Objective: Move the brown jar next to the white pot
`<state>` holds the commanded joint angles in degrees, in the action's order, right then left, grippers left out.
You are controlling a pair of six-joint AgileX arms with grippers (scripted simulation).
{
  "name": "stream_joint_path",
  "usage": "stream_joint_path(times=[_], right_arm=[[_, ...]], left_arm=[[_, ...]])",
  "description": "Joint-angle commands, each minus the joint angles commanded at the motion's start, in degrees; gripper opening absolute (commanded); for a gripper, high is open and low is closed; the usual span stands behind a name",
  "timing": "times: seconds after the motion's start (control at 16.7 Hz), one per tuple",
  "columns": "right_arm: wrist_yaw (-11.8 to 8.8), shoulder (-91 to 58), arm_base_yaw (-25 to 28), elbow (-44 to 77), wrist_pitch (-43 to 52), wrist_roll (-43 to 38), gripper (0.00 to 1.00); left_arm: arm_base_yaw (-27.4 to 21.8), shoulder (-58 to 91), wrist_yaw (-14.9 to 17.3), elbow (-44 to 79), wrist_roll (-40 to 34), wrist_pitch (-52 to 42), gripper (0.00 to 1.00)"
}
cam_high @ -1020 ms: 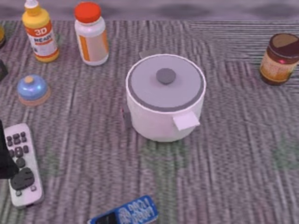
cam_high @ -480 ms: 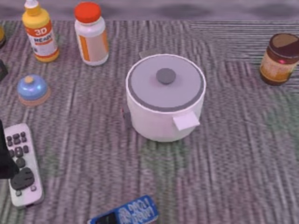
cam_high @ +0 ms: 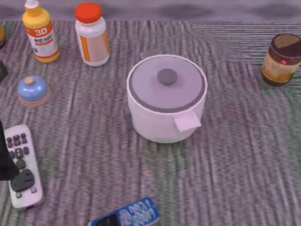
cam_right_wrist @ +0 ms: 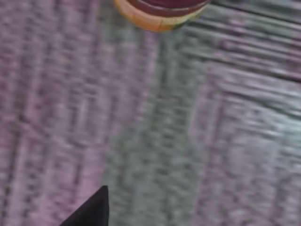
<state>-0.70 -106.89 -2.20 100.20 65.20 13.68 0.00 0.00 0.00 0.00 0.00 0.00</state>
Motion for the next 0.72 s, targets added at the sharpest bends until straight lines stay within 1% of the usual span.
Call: stream_joint_path(times=[0.18,0.42,0.6,0.72], right_arm=[[-1.02,-15.24,0.85,16.30,6.39,3.00,1.00],[-2.35,-30.46,2.07,33.90,11.22,6.40,1.00],[-3.07,-37.05,2.76,41.85,12.57,8.05,1.00],[-3.29,-38.84,2.98,44.09,12.80,8.55,1.00]], left_arm=[[0.00,0.00,0.00,0.00,0.00,0.00,1.00],[0.00,0.00,0.00,0.00,0.00,0.00,1.00],[0.00,0.00,0.00,0.00,0.00,0.00,1.00],[0.00,0.00,0.00,0.00,0.00,0.00,1.00]])
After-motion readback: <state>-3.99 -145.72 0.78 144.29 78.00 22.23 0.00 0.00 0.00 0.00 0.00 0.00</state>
